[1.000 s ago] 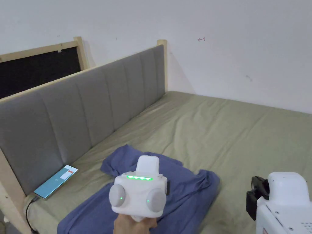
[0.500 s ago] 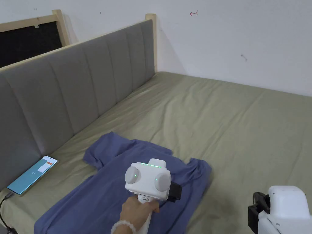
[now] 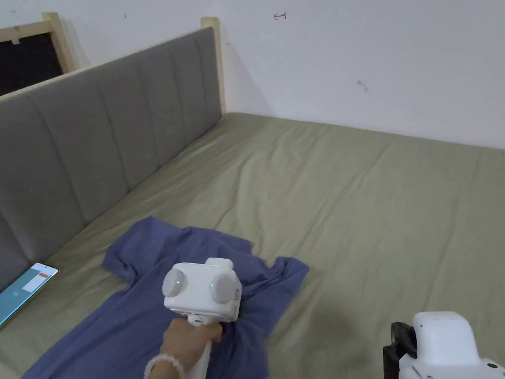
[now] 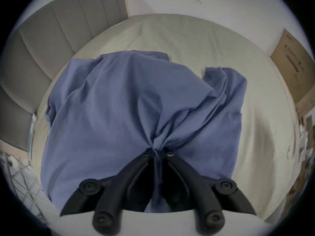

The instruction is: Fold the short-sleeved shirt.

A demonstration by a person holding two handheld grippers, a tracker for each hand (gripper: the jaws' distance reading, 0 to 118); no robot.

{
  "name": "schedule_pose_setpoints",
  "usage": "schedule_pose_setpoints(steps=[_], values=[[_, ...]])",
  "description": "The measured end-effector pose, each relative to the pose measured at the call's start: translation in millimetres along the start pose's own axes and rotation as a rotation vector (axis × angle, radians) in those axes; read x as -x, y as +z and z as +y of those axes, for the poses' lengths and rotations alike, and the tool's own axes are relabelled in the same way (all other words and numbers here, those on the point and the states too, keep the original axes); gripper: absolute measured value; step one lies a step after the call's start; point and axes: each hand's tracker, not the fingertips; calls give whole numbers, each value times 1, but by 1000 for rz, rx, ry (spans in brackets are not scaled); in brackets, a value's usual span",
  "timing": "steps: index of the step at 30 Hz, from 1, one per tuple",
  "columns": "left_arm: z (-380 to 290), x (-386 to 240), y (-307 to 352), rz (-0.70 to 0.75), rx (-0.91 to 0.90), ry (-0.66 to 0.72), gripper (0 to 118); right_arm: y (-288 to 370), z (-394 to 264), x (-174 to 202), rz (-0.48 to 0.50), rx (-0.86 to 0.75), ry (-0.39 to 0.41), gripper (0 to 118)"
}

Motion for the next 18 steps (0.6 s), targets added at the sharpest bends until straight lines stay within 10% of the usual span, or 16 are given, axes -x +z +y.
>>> schedule_pose_setpoints(steps=[11, 18], values=[[35, -24, 96, -160, -180, 20, 7, 30, 4, -51, -76, -56, -147, 1], [59, -149, 164, -387, -312, -147, 7, 79, 9, -106, -194, -155, -270, 1]])
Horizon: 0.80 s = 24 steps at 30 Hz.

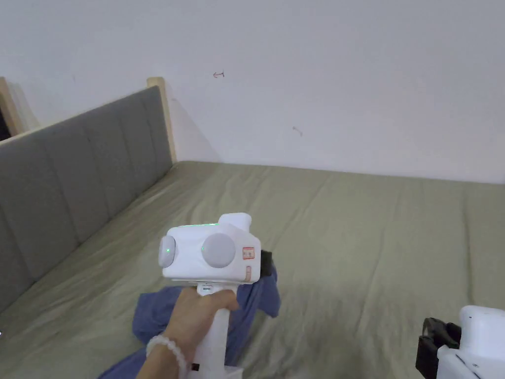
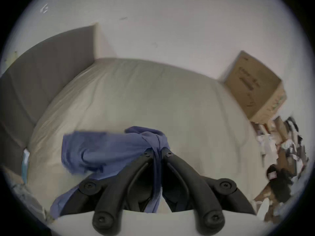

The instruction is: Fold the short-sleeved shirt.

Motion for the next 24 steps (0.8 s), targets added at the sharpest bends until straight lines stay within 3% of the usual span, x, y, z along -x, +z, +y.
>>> schedule_pose_setpoints(steps=[7, 12, 20, 22, 24], values=[[25, -166, -4, -409, -29, -162, 7, 55, 23, -89, -222, -115, -117, 1], [-21, -240, -32, -534, 68, -170, 7, 82, 16, -141, -346, -114, -167, 1], [-213, -263, -142, -350, 558, -318, 7, 76, -11, -165, -378, -7, -172, 1], [-236, -254, -147, -327, 575, -322, 8, 71, -14, -161, -368, 18, -141, 1], [-223, -246, -135, -389, 444, -265, 23, 66, -16, -157, -364, 45, -116, 1]])
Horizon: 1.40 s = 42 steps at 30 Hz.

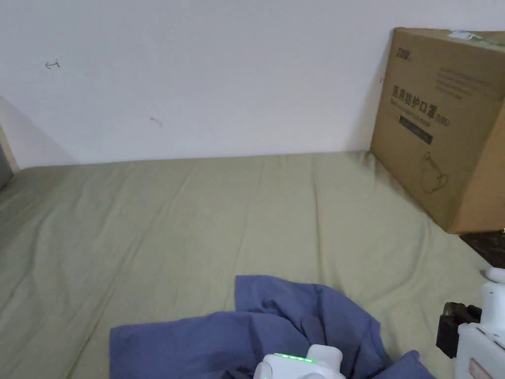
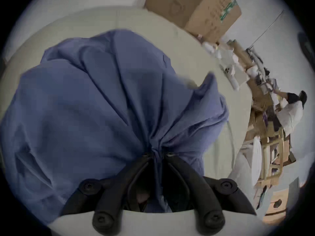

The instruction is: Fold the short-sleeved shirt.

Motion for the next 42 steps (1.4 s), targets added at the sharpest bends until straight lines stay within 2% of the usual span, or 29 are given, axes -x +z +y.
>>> schedule_pose_setpoints(steps=[1, 2, 3, 4, 5, 6, 8, 10, 11, 12, 13, 14, 15, 20, 25, 26, 27, 28, 29, 30, 33, 37, 40, 41, 42], values=[[4, 3, 4, -33, 38, 57, 38, -3, -1, 3, 4, 7, 14, 1], [10, 6, 8, -75, 57, 77, 65, -5, -1, 8, 3, 15, 26, 1], [13, 9, 12, -99, 58, 87, 88, -7, -1, 12, 4, 23, 36, 1], [20, 10, 22, -69, 46, 74, 106, -8, -2, 16, 10, 27, 44, 1], [22, 10, 31, -38, 26, 69, 114, -8, -2, 20, 18, 26, 52, 1], [23, 12, 40, -17, 1, 51, 116, -8, -2, 23, 24, 27, 58, 1], [22, 18, 67, 15, -75, 8, 118, -8, -2, 31, 41, 28, 75, 1], [20, 30, 91, 48, -89, 8, 112, -8, -2, 38, 48, 28, 85, 1], [18, 38, 102, 68, -100, 14, 97, -9, -3, 42, 55, 27, 89, 1], [14, 48, 112, 99, -128, 24, 74, -9, -3, 45, 63, 29, 90, 1], [7, 57, 120, 135, -147, 21, 42, -10, -4, 48, 73, 34, 88, 1], [-2, 65, 126, 176, -149, 9, 2, -11, -5, 51, 84, 38, 87, 1], [-11, 72, 130, 225, -156, -3, 0, -11, -7, 54, 94, 43, 89, 1], [-54, 119, 147, 281, -124, 133, 0, -24, -16, 74, 121, 75, 110, 1], [-52, 164, 175, 382, -203, 233, 1, -41, -20, 94, 162, 112, 118, 1], [-44, 179, 180, 408, -217, 276, 20, -45, -21, 100, 167, 118, 129, 1], [-36, 194, 184, 404, -214, 313, 48, -49, -22, 104, 170, 123, 137, 1], [-23, 209, 186, 421, -198, 346, 81, -54, -23, 109, 177, 133, 142, 1], [-11, 225, 187, 443, -182, 363, 106, -60, -24, 114, 187, 147, 147, 1], [0, 237, 186, 452, -193, 357, 110, -66, -25, 117, 195, 158, 149, 1], [37, 272, 183, 553, -199, 391, 109, -84, -29, 129, 205, 193, 156, 1], [60, 312, 159, 553, -134, 426, 104, -100, -34, 137, 213, 230, 163, 1], [54, 332, 126, 599, -13, 452, 76, -110, -40, 140, 249, 276, 178, 1], [46, 339, 114, 600, 34, 448, 70, -111, -43, 142, 253, 283, 195, 1], [41, 340, 110, 578, -17, 436, 70, -112, -46, 144, 249, 291, 209, 1]])
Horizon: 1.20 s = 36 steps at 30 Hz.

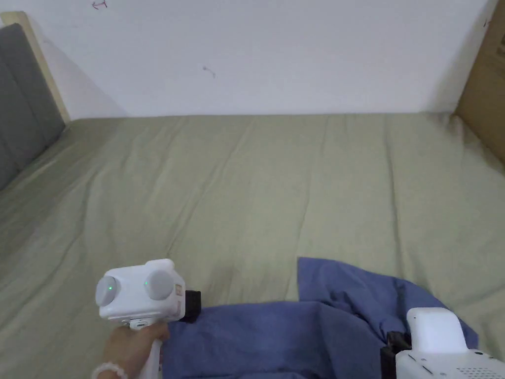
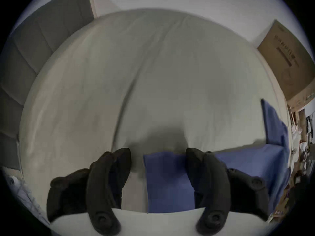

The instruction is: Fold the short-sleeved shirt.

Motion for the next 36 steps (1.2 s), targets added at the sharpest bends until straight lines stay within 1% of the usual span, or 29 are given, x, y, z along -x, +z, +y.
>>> schedule_pose_setpoints(steps=[1, 2, 4, 5, 7, 9, 11, 12, 13, 14, 15, 16, 18, 19, 21, 22, 24, 26, 27, 28, 29, 30, 31, 32, 33, 34, 36], values=[[-2, -1, 8, 12, -25, 5, 68, -2, -2, 2, 1, 18, 17, 1], [-1, -7, 19, 20, -32, 2, 55, -3, -4, 1, 3, 15, 12, 1], [-2, -7, 26, 31, -53, -28, 18, -5, -6, -2, 20, 30, -9, 1], [-3, -6, 28, 33, -59, -35, 4, -7, -6, -5, 27, 37, -27, 1], [-1, -7, 37, 14, -64, -6, 4, -7, -6, -13, 34, 38, -49, 1], [-2, -4, 47, -7, -74, 22, 4, -7, 0, -22, 35, 34, -46, 1], [-2, -9, 62, -17, -110, -10, 4, -10, 13, -37, 27, 31, -37, 3], [-2, -10, 70, -23, -132, -31, 4, -13, 22, -44, 26, 31, -37, 12], [-2, -14, 78, -18, -151, -49, 4, -20, 34, -52, 15, 42, -45, 32], [-2, -16, 86, -17, -175, -63, 4, -29, 45, -60, 7, 59, -54, 64], [-3, -17, 93, -28, -190, -65, 4, -39, 55, -69, 12, 59, -67, 82], [-5, -18, 99, -38, -201, -62, 4, -51, 66, -79, 23, 50, -99, 86], [-5, -20, 108, -52, -217, -66, 4, -76, 88, -91, 17, 73, -102, 86], [-7, -21, 110, -51, -221, -66, 4, -92, 98, -94, 13, 100, -82, 86], [-8, -21, 113, -46, -224, -76, 4, -121, 110, -97, -20, 181, -10, 86], [-6, -22, 111, -43, -223, -80, 4, -134, 111, -96, -32, 226, 13, 86], [-7, -20, 109, -40, -219, -83, 4, -152, 109, -92, -7, 262, 50, 86], [-7, -19, 103, -37, -207, -76, 4, -163, 106, -89, 43, 281, 53, 86], [-7, -18, 101, -35, -198, -69, 4, -167, 104, -86, 43, 285, 67, 86], [-7, -17, 99, -34, -194, -66, 4, -173, 102, -84, 28, 300, 84, 82], [-8, -16, 97, -35, -188, -69, 4, -178, 100, -83, -4, 320, 106, 63], [-8, -17, 97, -30, -180, -71, 4, -183, 97, -84, -19, 327, 106, 39], [-9, -17, 97, -25, -179, -80, 4, -184, 95, -85, -13, 326, 87, 23], [-10, -17, 98, -23, -182, -93, 4, -182, 96, -88, -20, 316, 63, 18], [-11, -17, 100, -22, -185, -100, 4, -178, 99, -90, 4, 309, 57, 9], [-11, -17, 104, -23, -188, -108, 4, -175, 102, -91, -8, 303, 61, 5], [-9, -15, 110, -19, -187, -100, 4, -164, 110, -96, 20, 288, 6, 5]])
